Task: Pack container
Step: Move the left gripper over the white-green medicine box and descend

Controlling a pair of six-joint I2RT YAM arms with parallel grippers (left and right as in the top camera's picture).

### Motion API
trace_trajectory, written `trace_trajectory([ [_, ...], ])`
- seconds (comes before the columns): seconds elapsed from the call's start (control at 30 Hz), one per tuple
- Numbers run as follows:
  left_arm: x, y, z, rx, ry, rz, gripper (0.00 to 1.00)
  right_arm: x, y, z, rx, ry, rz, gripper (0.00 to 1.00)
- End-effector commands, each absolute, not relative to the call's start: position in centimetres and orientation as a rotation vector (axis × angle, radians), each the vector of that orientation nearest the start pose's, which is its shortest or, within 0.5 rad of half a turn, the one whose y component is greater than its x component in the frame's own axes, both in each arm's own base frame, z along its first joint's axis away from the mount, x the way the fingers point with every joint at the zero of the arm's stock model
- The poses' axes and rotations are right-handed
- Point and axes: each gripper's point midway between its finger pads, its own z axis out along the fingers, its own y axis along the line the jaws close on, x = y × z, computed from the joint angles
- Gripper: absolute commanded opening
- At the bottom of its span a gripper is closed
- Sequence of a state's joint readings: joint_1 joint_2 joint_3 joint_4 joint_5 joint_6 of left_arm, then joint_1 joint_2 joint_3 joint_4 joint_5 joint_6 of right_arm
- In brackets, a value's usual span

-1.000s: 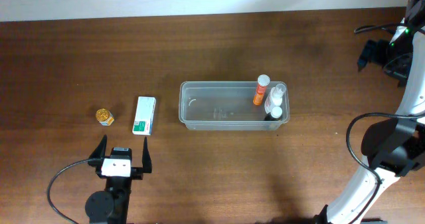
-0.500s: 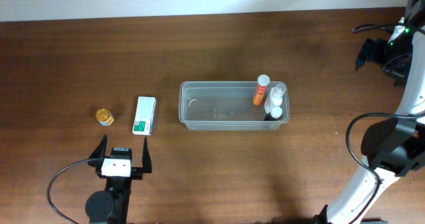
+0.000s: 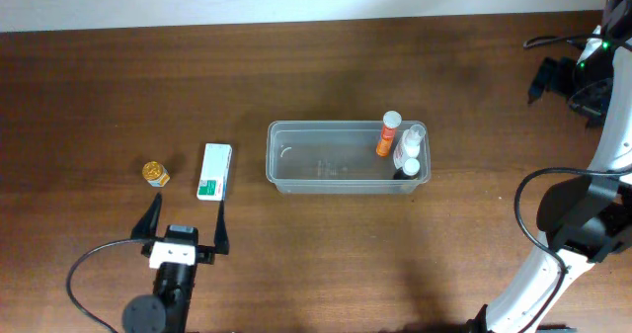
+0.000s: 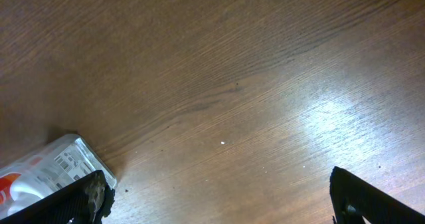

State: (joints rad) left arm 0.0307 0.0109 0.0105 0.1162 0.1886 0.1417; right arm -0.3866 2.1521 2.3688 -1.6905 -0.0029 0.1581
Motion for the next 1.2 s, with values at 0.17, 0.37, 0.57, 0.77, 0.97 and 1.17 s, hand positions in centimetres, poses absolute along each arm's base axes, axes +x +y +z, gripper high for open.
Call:
trace_trajectory([
  [0.17, 23.2, -4.0, 26.3, 0.297, 1.345, -0.059, 0.99, 38.4, -15.4, 20.5, 0.826, 2.917, 0.005, 0.98],
  [0.37, 25.4, -3.1, 28.2, 0.261, 1.627, -0.063, 0.99, 38.4, -15.4, 20.5, 0.826, 2.917, 0.005, 0.98],
  [0.57, 29.7, -3.9, 29.7, 0.331, 1.930, -0.145, 0.99, 38.4, -15.4, 20.5, 0.826, 2.917, 0.005, 0.98],
  [0.77, 32.4, -4.9, 29.1, 0.364, 2.103, -0.261, 0.99, 38.4, -15.4, 20.5, 0.826, 2.917, 0.005, 0.98],
  [0.97, 33.8, -1.5, 23.1, 0.107, 2.447, -0.150, 0.99, 38.4, -15.4, 20.5, 0.826, 2.917, 0.005, 0.99],
  [1.17, 35.0, -1.3, 16.3, 0.080, 2.735, -0.177, 0.99, 38.4, -15.4, 20.5, 0.826, 2.917, 0.005, 0.98],
])
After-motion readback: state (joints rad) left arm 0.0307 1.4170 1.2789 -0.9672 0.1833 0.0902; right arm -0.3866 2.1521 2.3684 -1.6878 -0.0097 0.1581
